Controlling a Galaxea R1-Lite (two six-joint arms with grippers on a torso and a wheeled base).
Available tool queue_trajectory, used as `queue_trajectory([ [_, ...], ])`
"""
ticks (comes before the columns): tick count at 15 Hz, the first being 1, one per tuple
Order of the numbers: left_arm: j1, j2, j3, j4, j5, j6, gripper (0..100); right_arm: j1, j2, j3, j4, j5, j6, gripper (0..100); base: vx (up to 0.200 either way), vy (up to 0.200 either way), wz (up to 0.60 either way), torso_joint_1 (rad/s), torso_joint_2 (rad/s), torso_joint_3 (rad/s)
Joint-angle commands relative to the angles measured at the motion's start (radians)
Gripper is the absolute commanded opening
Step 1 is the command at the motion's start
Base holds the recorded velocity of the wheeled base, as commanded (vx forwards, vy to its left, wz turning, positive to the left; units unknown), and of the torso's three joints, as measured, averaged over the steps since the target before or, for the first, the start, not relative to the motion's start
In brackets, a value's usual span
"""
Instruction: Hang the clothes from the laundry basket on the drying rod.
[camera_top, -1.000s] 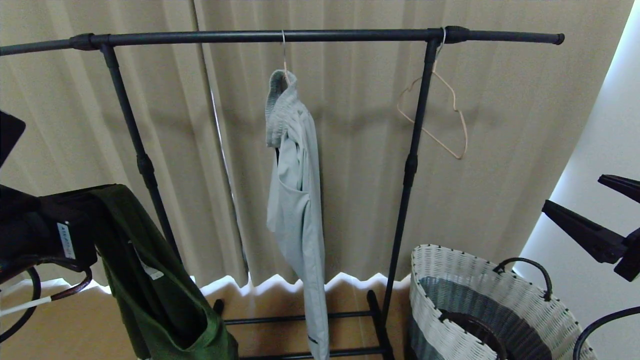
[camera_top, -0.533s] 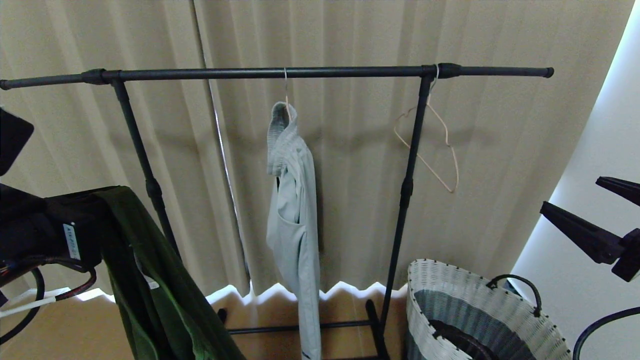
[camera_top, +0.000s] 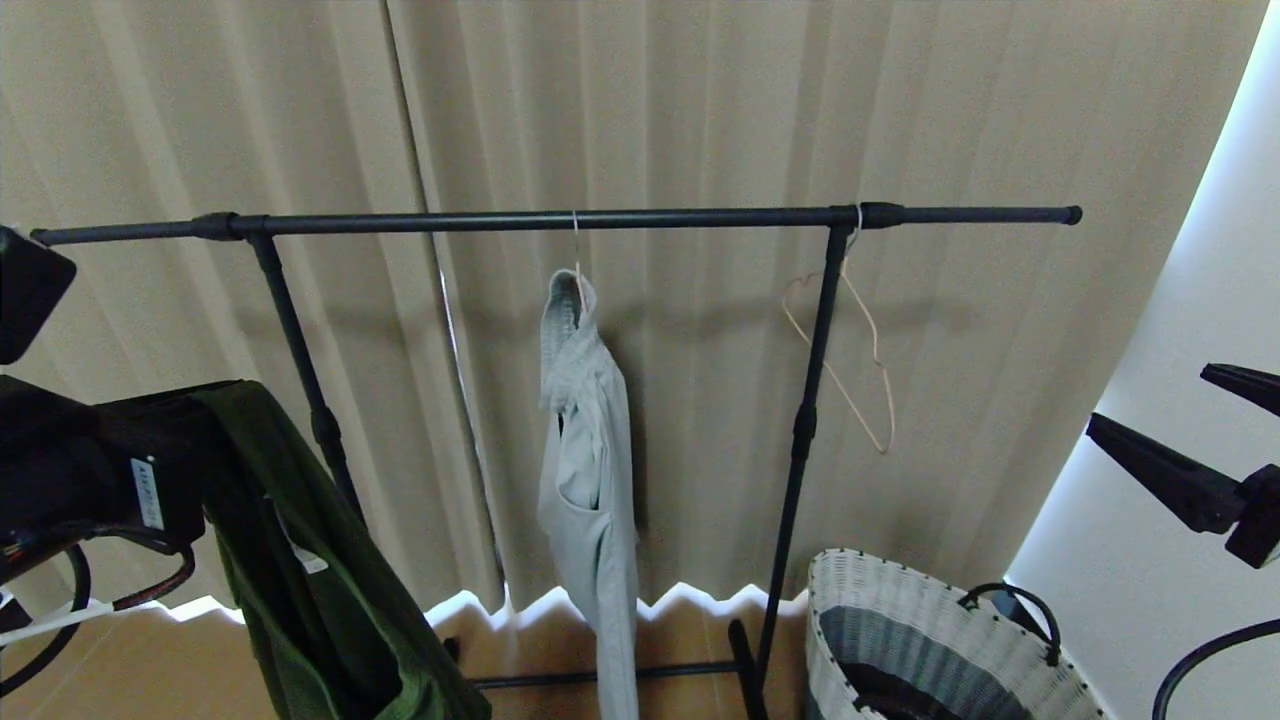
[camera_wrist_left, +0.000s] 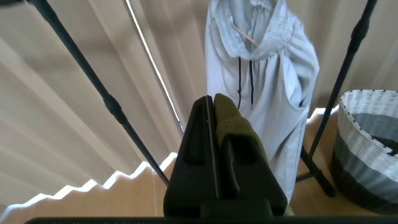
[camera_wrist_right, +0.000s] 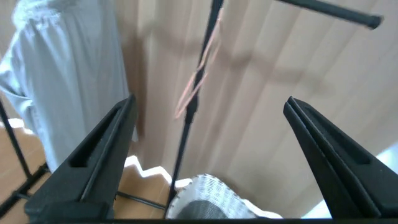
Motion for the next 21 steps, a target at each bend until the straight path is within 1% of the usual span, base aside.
queue_trajectory([
  [1,0.0,-0.011,0.011,0.002,-0.001,0.011,0,-0.023,0.001,-0.043,0.093,0.001,-0.018,100,0.0,0.0,0.0,0.237,-0.52,-0.295],
  [2,0.0,-0.017,0.011,0.002,-0.001,0.019,0,-0.024,0.001,-0.082,0.169,0.001,-0.018,100,0.0,0.0,0.0,0.237,-0.52,-0.3],
  [3,0.0,-0.02,0.013,-0.001,-0.001,0.023,0,-0.024,0.001,-0.14,0.286,0.001,-0.018,100,0.0,0.0,0.0,0.232,-0.53,-0.286],
  [4,0.0,-0.024,0.015,-0.001,-0.006,0.025,0,-0.024,0.002,-0.18,0.375,0.0,-0.018,100,0.0,0.0,0.0,0.246,-0.55,-0.305],
  [5,0.0,-0.039,0.022,-0.003,-0.03,0.025,0,-0.024,0.001,-0.238,0.516,-0.009,-0.016,100,0.0,0.0,0.0,0.251,-0.55,-0.31],
  [6,0.0,-0.048,0.027,-0.001,-0.049,0.025,0,-0.024,0.002,-0.258,0.57,-0.028,-0.016,100,0.0,0.0,0.0,0.207,-0.48,-0.261],
  [7,0.002,-0.073,0.041,-0.001,-0.104,0.025,0,-0.018,0.011,-0.289,0.653,-0.088,-0.015,100,0.0,0.0,0.0,0.119,-0.26,-0.134],
  [9,0.002,-0.09,0.058,-0.008,-0.125,0.026,0,-0.014,0.028,-0.289,0.648,-0.111,-0.015,100,0.0,0.0,0.0,0.046,-0.1,-0.058],
  [12,0.005,-0.088,0.058,-0.009,-0.124,0.023,0,-0.015,0.028,-0.289,0.648,-0.112,-0.015,100,0.0,0.0,0.0,0.0,0.0,0.0],
  [16,0.052,-0.082,0.062,-0.006,-0.125,0.016,0,-0.009,0.033,-0.284,0.648,-0.112,-0.015,100,0.0,0.0,0.0,0.0,0.0,0.0],
  [18,0.06,-0.08,0.068,-0.008,-0.125,0.014,0,-0.006,0.042,-0.286,0.646,-0.112,-0.013,100,0.0,0.0,0.0,0.0,0.0,0.0],
  [21,0.06,-0.068,0.071,-0.008,-0.124,0.014,0,-0.003,0.047,-0.279,0.613,-0.114,-0.013,100,0.2,0.0,0.0,-0.002,-0.01,0.001],
])
